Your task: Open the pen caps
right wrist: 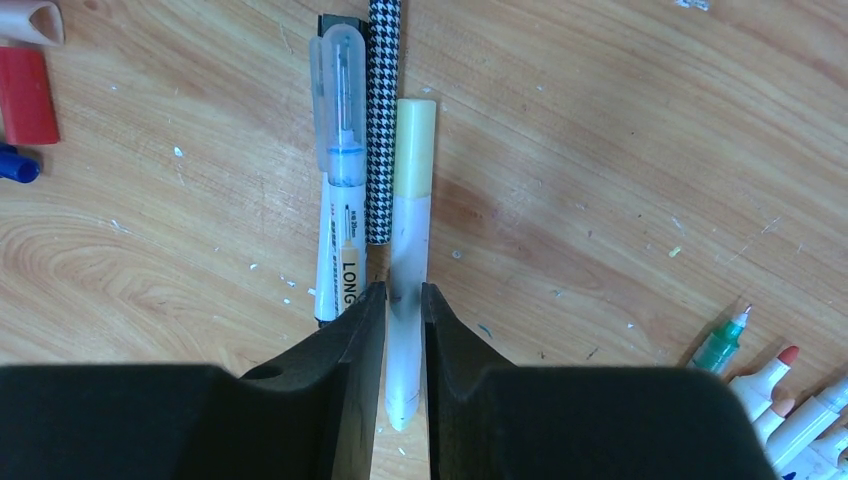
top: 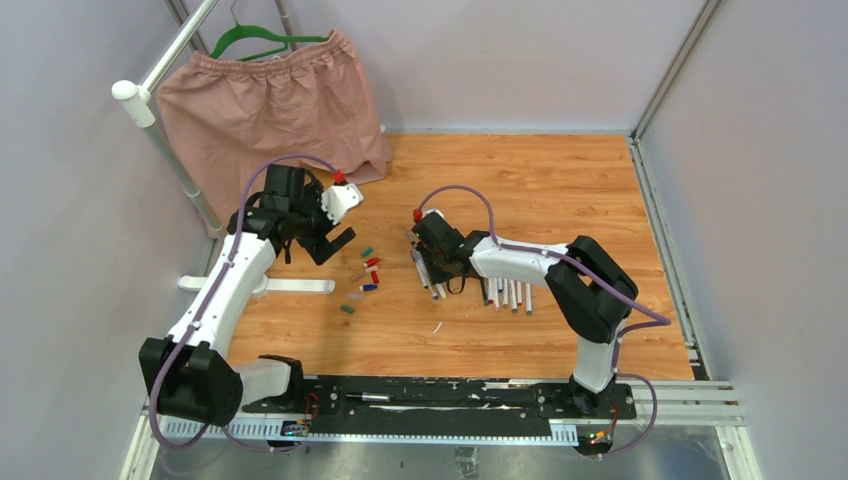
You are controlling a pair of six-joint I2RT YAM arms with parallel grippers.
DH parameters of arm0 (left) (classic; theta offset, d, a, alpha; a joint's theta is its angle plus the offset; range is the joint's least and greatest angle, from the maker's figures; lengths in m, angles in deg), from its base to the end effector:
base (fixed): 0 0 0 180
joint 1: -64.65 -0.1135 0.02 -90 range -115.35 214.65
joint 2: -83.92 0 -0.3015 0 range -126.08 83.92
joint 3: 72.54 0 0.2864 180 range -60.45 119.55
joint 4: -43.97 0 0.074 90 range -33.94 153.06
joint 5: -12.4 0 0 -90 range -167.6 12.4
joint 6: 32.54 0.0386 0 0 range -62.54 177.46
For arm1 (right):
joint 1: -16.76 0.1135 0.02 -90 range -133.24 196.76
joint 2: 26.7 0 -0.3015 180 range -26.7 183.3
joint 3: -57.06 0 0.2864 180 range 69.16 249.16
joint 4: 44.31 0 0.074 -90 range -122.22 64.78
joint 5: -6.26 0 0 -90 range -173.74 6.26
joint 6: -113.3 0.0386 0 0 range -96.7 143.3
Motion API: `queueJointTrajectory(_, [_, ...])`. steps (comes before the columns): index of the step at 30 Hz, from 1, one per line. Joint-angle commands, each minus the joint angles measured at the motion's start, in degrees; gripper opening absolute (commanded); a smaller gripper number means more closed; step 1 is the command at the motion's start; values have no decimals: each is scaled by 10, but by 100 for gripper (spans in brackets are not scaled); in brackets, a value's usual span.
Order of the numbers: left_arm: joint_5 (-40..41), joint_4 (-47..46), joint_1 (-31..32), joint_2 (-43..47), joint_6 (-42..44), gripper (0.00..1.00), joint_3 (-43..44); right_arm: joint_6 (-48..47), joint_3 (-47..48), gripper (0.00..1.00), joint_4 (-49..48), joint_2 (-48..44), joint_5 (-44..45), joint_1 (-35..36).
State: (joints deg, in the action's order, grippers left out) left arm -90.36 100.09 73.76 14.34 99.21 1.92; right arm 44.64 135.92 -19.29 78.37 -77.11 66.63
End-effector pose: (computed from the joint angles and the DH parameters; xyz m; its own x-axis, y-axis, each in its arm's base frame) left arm 0.2653 -0.0512 0.3334 -0.3807 0.7188 -0.5818 0.7298 0.6199 0.2884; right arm 0.2778 0.3226 0.1905 -0.7275 -0.3022 -0.6160 -0.4811 0.8647 0.1440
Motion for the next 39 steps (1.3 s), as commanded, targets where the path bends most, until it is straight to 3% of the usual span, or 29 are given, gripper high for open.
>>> queueJointTrajectory(1, [-19, 17, -5, 9, -3, 100, 12, -18, -6, 24, 5, -4, 12, 5])
queueJointTrajectory(12, [-105, 48, -5, 15, -37, 100, 64, -19, -58, 21, -11, 7, 72, 11])
queueJointTrajectory(18, [-132, 55, -4, 17, -7, 100, 64, -37, -73, 0, -18, -35, 90, 11])
queueJointTrajectory(21, [-160, 68, -4, 25, 35, 100, 50, -47, -59, 0, -2, -79, 68, 10])
queueJointTrajectory(27, [-151, 121, 44, 46, 157, 98, 32, -63, -14, 0, 34, -164, -144, -8])
queueJointTrajectory(32, [-145, 124, 108, 113, 266, 96, -8, -71, 13, 0, 46, -171, -399, -20])
queueJointTrajectory(39, [-105, 124, 222, 156, 305, 96, -28, -53, 50, 0, 60, -132, -566, -21])
